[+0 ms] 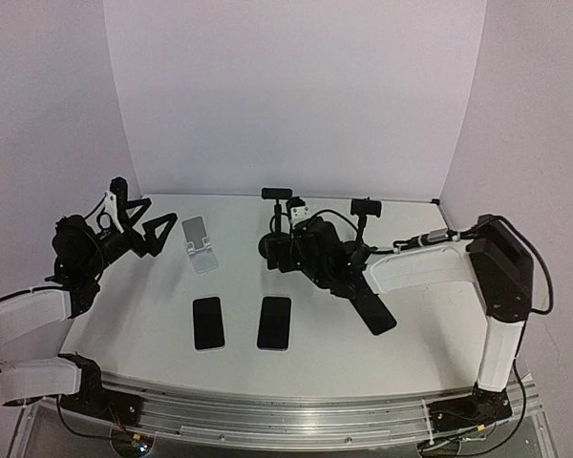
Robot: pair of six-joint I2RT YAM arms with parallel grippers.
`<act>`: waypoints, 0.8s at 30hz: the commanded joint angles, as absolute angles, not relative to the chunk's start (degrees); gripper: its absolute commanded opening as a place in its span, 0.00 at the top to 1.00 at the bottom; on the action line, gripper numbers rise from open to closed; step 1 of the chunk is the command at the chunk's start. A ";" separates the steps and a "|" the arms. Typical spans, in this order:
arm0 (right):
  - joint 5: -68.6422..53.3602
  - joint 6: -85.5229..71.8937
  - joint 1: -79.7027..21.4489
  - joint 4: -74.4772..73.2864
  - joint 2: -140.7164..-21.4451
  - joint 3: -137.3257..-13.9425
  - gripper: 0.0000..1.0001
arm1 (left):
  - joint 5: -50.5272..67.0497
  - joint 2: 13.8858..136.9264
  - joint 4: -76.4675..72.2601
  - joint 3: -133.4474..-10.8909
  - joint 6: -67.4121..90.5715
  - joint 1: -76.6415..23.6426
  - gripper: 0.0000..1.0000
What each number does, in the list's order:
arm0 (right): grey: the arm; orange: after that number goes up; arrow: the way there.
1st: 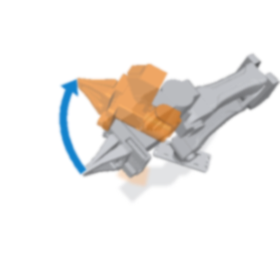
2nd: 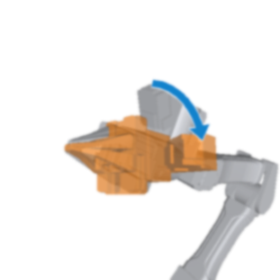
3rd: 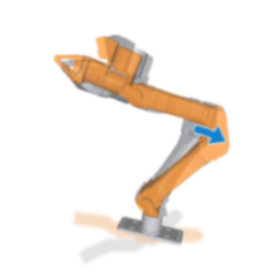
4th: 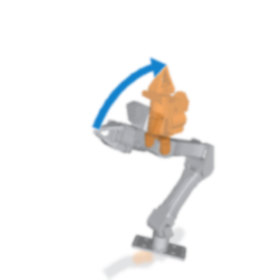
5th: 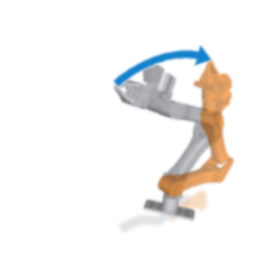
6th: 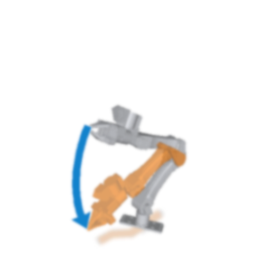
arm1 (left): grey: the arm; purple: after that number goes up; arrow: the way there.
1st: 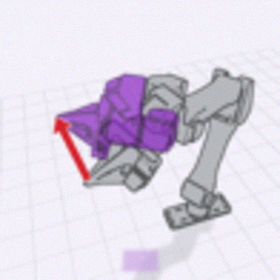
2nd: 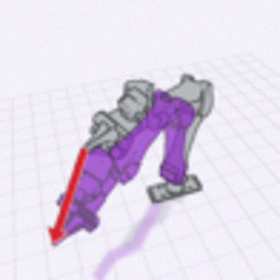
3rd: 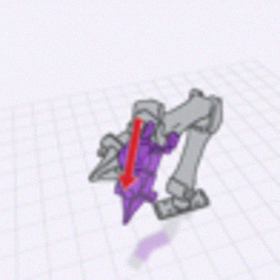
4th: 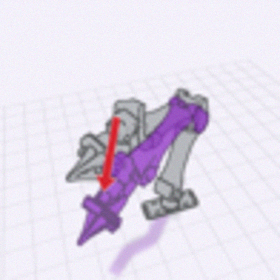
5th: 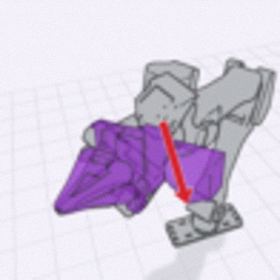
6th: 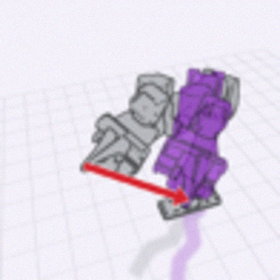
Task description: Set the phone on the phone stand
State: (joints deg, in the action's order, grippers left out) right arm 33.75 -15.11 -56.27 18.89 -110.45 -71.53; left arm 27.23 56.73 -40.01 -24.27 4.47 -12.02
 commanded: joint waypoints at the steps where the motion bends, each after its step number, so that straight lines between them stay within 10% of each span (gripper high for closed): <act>1: 38.48 -1.37 -55.91 51.00 -119.92 -71.96 0.07 | 26.06 58.09 -38.89 -27.60 5.34 -13.55 0.00; 24: 36.36 3.91 -48.28 66.49 -150.21 -99.47 0.39 | 22.43 59.86 -35.23 -32.08 5.29 -13.68 0.00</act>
